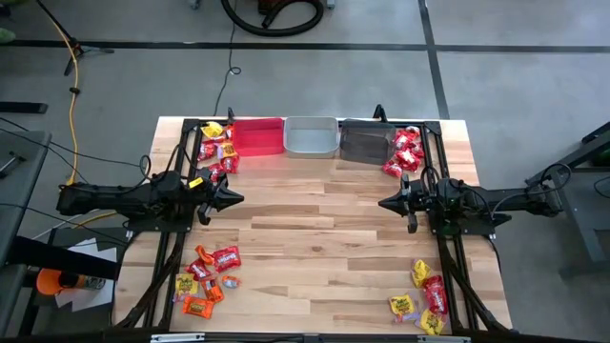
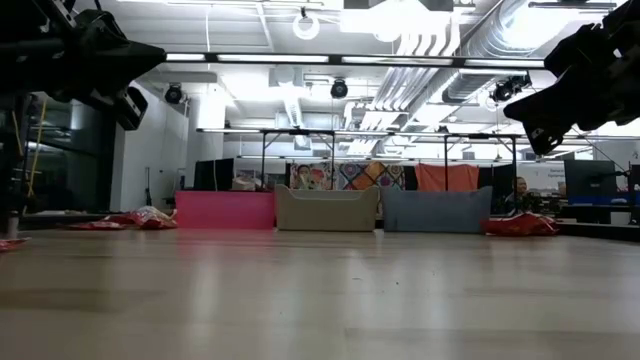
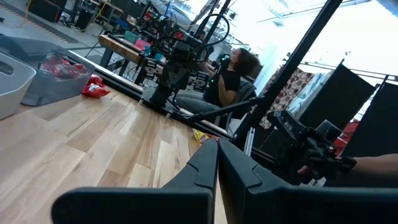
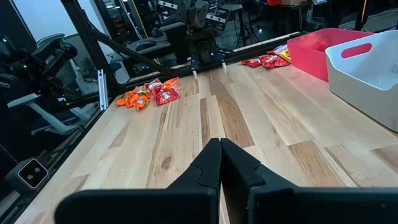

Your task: Sort candy

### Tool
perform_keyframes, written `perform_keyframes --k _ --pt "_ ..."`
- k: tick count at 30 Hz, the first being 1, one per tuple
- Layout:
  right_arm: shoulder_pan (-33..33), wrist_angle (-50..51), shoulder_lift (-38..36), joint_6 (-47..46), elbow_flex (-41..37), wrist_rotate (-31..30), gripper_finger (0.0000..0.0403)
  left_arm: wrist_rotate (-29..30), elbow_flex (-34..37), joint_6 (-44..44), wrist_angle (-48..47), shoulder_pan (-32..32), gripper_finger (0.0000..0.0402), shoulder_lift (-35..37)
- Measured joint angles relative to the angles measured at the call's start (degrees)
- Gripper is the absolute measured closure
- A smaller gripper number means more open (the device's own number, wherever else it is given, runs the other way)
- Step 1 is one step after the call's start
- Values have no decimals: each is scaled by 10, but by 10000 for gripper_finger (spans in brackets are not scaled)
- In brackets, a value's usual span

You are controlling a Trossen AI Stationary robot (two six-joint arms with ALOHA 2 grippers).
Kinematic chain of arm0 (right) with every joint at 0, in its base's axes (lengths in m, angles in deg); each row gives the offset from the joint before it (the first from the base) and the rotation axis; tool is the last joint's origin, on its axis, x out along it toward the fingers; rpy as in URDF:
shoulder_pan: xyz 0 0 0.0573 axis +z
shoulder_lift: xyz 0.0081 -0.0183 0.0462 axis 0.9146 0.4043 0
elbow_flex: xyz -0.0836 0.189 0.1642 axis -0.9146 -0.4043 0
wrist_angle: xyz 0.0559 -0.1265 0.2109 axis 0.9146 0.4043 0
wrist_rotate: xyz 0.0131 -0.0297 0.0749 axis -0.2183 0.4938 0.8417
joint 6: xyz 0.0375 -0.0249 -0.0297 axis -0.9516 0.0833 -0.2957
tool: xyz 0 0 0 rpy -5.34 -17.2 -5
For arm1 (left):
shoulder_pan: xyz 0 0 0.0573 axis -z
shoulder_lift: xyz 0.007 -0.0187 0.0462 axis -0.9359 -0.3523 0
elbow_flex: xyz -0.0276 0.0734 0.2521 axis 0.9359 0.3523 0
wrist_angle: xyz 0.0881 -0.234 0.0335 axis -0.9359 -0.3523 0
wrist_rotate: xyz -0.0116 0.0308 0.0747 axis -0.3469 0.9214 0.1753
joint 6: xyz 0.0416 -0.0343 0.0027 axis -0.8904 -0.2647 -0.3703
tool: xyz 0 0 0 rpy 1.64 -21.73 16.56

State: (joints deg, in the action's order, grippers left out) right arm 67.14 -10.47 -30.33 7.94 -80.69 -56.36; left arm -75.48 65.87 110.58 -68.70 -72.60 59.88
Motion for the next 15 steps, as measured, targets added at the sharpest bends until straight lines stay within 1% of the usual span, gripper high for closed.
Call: perform_keyframes --k 3,5,7,9,11,12,13,15 --pt "0 -3 0 0 0 -1 402 0 0 0 0 0 401 0" --pt "0 -20 0 -24 0 -4 402 0 0 0 0 0 401 0" --pt "0 -62 0 -98 0 -4 402 0 0 0 0 0 401 0" --pt "0 -115 0 -207 0 -6 402 0 0 0 0 0 401 0" --pt "0 -169 0 -303 0 -34 402 0 0 0 0 0 401 0" --pt "0 -190 0 -338 0 -59 402 0 0 0 0 0 401 0" --pt "0 -207 0 -356 0 -89 402 0 0 0 0 0 401 0" --pt "0 -230 0 -365 0 -154 402 0 0 0 0 0 401 0"
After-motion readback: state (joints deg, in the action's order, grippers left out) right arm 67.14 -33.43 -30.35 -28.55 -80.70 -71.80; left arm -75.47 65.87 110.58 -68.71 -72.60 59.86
